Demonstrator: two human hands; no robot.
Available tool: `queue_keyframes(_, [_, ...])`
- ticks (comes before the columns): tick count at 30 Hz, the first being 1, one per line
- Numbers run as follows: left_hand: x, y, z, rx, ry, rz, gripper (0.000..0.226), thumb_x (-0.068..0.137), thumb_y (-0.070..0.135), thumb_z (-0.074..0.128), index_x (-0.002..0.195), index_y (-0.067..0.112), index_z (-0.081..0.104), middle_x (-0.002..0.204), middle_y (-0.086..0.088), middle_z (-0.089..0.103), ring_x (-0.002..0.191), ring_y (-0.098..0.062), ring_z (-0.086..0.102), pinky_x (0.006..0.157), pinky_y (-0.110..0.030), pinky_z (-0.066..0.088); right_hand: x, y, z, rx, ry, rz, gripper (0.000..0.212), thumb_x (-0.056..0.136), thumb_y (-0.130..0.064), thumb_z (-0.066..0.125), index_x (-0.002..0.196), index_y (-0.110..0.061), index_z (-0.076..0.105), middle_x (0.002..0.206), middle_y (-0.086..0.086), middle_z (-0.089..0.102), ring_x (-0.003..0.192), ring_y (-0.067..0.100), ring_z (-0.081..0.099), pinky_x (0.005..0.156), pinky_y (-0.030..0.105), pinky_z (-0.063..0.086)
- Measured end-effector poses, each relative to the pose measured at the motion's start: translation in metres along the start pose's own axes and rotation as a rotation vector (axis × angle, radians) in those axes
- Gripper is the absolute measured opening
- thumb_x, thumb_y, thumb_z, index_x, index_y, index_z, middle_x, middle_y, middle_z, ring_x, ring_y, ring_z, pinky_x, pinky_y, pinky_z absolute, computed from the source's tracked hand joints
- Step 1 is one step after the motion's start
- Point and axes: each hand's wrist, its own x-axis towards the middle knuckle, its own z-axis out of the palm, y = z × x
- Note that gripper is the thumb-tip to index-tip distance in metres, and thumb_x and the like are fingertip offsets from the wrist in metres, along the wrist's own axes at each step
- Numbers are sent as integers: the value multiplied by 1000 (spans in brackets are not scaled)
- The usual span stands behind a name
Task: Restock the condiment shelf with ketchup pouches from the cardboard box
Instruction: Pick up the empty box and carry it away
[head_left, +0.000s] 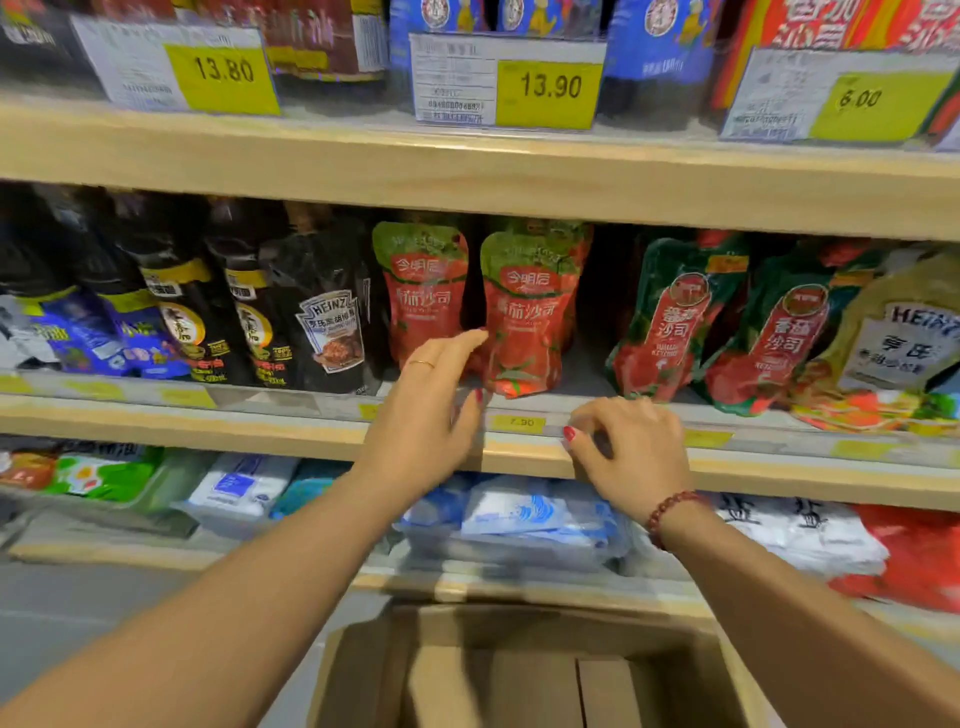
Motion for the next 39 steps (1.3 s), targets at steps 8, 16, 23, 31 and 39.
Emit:
queue_keyframes(8, [-76, 1, -33, 74, -176, -175, 42, 86, 10, 58, 127, 12, 51, 119, -10, 59, 110, -24, 52, 87, -26, 36, -53, 14, -47, 123, -273, 62, 56, 86, -18, 59, 139, -16, 40, 149, 5, 35, 134, 25, 31, 109, 35, 27])
queue_keyframes(16, [-187, -23, 25, 153, -538, -604, 64, 86, 24, 56, 144, 31, 31, 144, -12, 38, 125, -34, 43, 96, -44, 41, -169, 57, -4, 71, -515, 313, 73, 82, -18, 61, 145, -23, 26, 151, 9, 28, 134, 33, 31, 106, 42, 32])
queue_keyframes(23, [-270, -43, 76, 159, -758, -893, 88, 79, 28, 73, 149, 19, 19, 148, -21, 28, 127, -42, 38, 103, -50, 36, -262, 101, 55, -23, -677, 586, 93, 83, -24, 64, 145, -39, -4, 157, 4, -2, 136, 38, 23, 107, 55, 32])
queue_keyframes(31, [-320, -57, 104, 195, -697, -835, 105, 83, 17, 66, 142, 46, -15, 150, -26, 17, 70, -34, 60, 66, -40, 53, -311, 122, 93, -103, -651, 787, 109, 82, -22, 66, 127, -52, -28, 148, 22, 27, 64, 32, 55, 51, 35, 47])
queue_keyframes(39, [-326, -55, 111, 172, -658, -883, 97, 78, 5, 65, 144, 38, 1, 108, -11, 56, 82, -27, 54, 67, -45, 53, -319, 131, 102, -56, -580, 724, 112, 82, -3, 58, 133, -47, -31, 67, 11, 48, 43, 16, 38, 50, 33, 43])
